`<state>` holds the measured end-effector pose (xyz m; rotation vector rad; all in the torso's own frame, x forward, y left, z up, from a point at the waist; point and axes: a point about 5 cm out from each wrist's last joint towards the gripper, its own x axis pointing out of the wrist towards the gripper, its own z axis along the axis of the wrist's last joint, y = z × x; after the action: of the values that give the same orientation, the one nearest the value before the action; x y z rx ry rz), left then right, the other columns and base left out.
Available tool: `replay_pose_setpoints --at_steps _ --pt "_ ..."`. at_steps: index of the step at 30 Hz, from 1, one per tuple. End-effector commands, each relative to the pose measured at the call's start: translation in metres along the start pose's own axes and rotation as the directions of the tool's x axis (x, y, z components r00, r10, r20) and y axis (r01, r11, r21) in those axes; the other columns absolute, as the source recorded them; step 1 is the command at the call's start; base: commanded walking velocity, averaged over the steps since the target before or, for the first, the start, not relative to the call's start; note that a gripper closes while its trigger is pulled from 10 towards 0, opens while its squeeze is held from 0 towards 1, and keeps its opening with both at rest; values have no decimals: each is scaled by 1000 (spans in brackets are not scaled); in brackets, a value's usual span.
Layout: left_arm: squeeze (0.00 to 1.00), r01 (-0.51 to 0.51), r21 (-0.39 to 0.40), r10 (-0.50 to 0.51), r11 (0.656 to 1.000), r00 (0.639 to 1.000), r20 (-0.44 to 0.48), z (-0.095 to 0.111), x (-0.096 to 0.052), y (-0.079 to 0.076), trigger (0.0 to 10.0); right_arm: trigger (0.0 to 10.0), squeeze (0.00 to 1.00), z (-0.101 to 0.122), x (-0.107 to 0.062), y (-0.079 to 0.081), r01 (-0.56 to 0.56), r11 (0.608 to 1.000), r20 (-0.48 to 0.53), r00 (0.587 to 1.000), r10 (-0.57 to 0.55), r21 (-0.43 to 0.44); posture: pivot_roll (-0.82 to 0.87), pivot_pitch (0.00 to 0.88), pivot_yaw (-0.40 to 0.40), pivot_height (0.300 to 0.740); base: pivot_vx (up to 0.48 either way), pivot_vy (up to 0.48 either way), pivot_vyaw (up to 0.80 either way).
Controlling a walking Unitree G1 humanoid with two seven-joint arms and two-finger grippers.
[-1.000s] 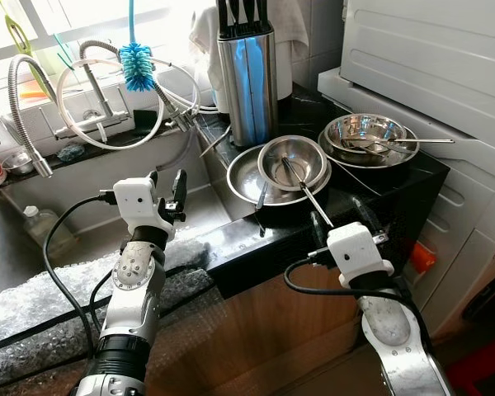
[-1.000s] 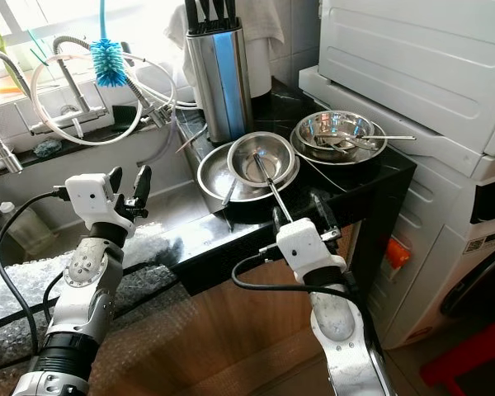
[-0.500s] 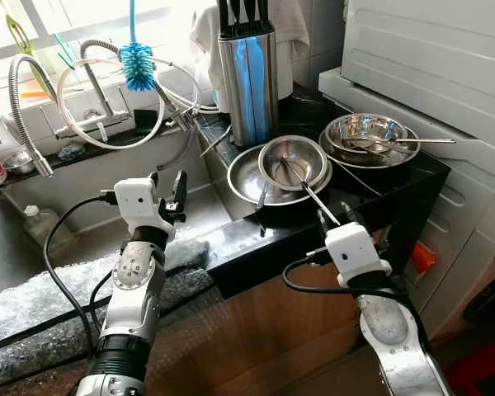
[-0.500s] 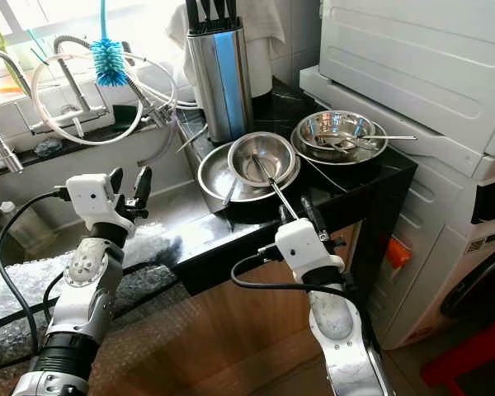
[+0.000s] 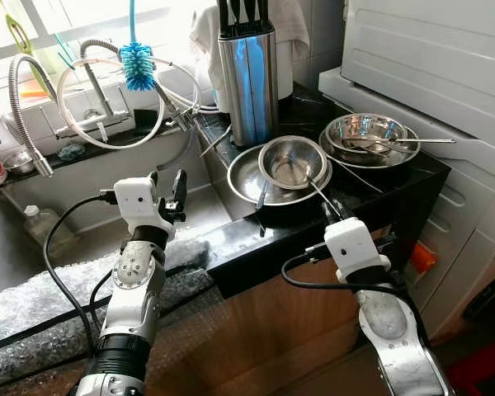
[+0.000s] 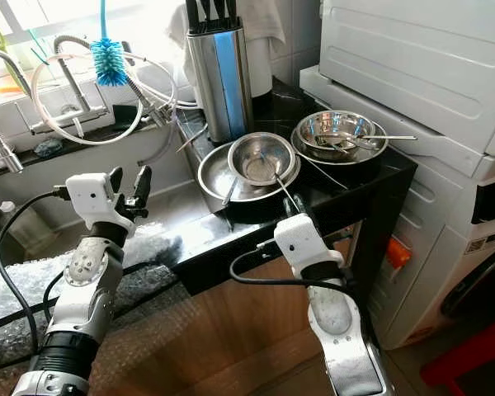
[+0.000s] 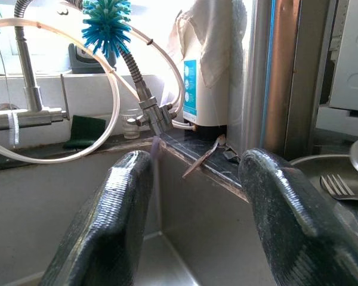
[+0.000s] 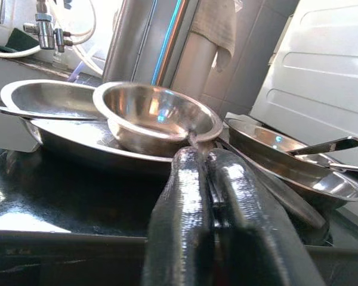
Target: Kitchen organization
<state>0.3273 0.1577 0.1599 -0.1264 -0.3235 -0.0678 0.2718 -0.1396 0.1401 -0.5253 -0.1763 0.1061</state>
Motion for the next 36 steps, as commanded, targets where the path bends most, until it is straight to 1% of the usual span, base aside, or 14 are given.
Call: replay_pose_setpoints --at_steps 1,12,13,14,15,16,19,22,27,29,32,35,36 --pt "0 -11 22 11 1000 1000 11 4 3 4 10000 0 0 2 3 3 -12 1000 4 1000 12 6 -120 0 149 740 0 0 0" --pt "0 -10 22 10 1000 1000 19 5 5 4 10000 0 0 12 7 3 -13 1000 58 998 12 17 -129 0 152 740 0 0 0" --pt "0 -10 22 10 1000 1000 20 5 5 4 10000 784 0 13 7 3 -13 1000 65 998 11 18 -129 0 152 740 0 0 0" --pt "0 -10 22 10 1000 1000 20 5 5 4 10000 3647 0 14 8 3 -12 1000 70 998 11 19 -129 0 152 740 0 0 0" --pt "0 -11 21 11 1000 1000 21 5 5 4 10000 7725 0 15 8 3 -11 1000 75 997 10 20 -130 0 152 740 0 0 0" --pt "0 -12 21 12 1000 1000 23 5 4 4 10000 10000 0 18 9 2 -10 1000 90 996 8 27 -130 0 151 740 0 0 0" --pt "0 -12 20 11 1000 1000 26 5 4 4 10000 10000 0 22 10 2 -11 999 110 994 7 34 -133 0 152 740 0 0 0" --pt "0 -13 18 12 1000 999 29 6 5 4 10000 10000 0 32 13 0 -16 998 148 989 8 56 -133 0 151 740 0 0 0" --pt "0 -11 21 10 1000 999 31 6 6 3 10000 10000 0 48 20 -7 -6 988 183 983 -23 158 -135 0 152 740 0 0 0" --pt "0 -16 34 15 999 999 29 5 6 4 10000 10000 0 56 24 -10 -10 978 200 979 -32 207 -135 0 150 740 0 0 0" --pt "0 -25 49 24 998 999 28 5 6 5 10000 10000 0 63 27 -12 -27 966 217 976 -31 256 -135 0 149 740 0 0 0" --pt "0 -44 72 42 996 999 29 4 7 7 10000 10000 0 74 35 -15 -59 919 213 977 -27 389 -133 0 147 740 0 0 0" --pt "0 -45 72 43 996 999 29 4 7 8 10000 10000 0 76 35 -15 -65 913 216 976 -26 402 -133 0 147 740 0 0 0"
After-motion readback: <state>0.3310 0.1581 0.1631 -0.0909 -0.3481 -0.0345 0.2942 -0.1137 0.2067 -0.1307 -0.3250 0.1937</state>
